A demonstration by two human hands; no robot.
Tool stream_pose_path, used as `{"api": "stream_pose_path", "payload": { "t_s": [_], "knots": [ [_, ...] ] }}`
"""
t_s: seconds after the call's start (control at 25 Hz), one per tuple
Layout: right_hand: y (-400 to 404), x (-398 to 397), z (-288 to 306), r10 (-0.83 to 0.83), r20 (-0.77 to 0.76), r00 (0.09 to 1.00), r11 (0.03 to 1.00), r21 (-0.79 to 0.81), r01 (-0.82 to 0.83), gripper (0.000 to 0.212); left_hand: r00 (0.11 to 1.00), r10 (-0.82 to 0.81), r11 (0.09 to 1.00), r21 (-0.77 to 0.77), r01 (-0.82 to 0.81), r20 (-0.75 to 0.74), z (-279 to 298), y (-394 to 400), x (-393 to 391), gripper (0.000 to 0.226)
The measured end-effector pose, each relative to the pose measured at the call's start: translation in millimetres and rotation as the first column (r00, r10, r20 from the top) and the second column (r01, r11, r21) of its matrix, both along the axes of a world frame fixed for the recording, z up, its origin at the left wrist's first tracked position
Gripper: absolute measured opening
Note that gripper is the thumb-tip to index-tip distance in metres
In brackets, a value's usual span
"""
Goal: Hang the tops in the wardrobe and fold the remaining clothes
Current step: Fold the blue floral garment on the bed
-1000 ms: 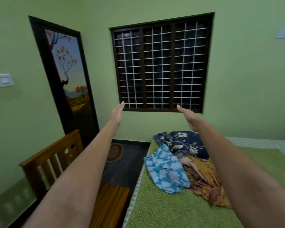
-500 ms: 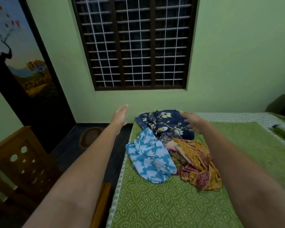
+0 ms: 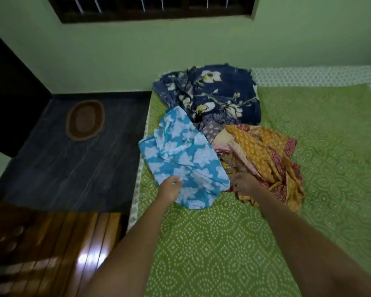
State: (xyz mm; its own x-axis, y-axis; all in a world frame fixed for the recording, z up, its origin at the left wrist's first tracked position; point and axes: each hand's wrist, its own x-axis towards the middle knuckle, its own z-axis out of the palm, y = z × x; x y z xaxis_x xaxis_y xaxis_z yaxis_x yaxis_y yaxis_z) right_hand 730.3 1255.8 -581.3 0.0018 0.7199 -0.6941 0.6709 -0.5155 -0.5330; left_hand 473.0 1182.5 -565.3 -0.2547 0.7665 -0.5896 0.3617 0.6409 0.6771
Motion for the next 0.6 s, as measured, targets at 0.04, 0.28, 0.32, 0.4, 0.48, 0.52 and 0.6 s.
{"api": "stream_pose_path", "payload": {
  "t_s": [0.04,0.28,0.32,0.4,0.48,0.52,0.6],
  "knots": [
    [8,-4,-25,-0.007,-0.002,1.0,1.0,0.013,0.007,0.038,0.997,-0.061,0.998,-0.032,0.06,-0.043,-35,5,-1,0.038],
    [51,-21,-142,-0.132,-0.043,0.99,0.991,0.0,0.132,0.042,0.938,-0.057,0.996,-0.084,0.03,-0.341,-170,14,-12,0.092],
    [62,-26,-152,-0.19,-0.09,0.978,0.981,0.006,0.192,0.05,0.942,0.094,0.994,-0.026,-0.108,-0.321,-182,20,-14,0.098],
    [78,-36,-159,-0.254,-0.138,0.957,0.966,0.009,0.258,0.055,0.899,0.408,0.913,0.064,-0.403,-0.158,-204,36,-22,0.093],
    [83,-42,-157,-0.177,-0.027,0.984,0.981,0.079,0.178,0.047,0.815,0.579,0.815,0.001,-0.579,0.034,-212,51,-28,0.066],
    [80,-43,-156,-0.114,0.033,0.993,0.987,0.113,0.11,0.044,0.808,0.584,0.812,-0.058,-0.581,0.079,-215,57,-31,0.052],
    [64,-42,-146,-0.022,0.071,0.997,0.984,0.178,0.009,0.04,0.835,0.538,0.842,-0.115,-0.527,0.112,-211,59,-33,0.041]
  ]
}}
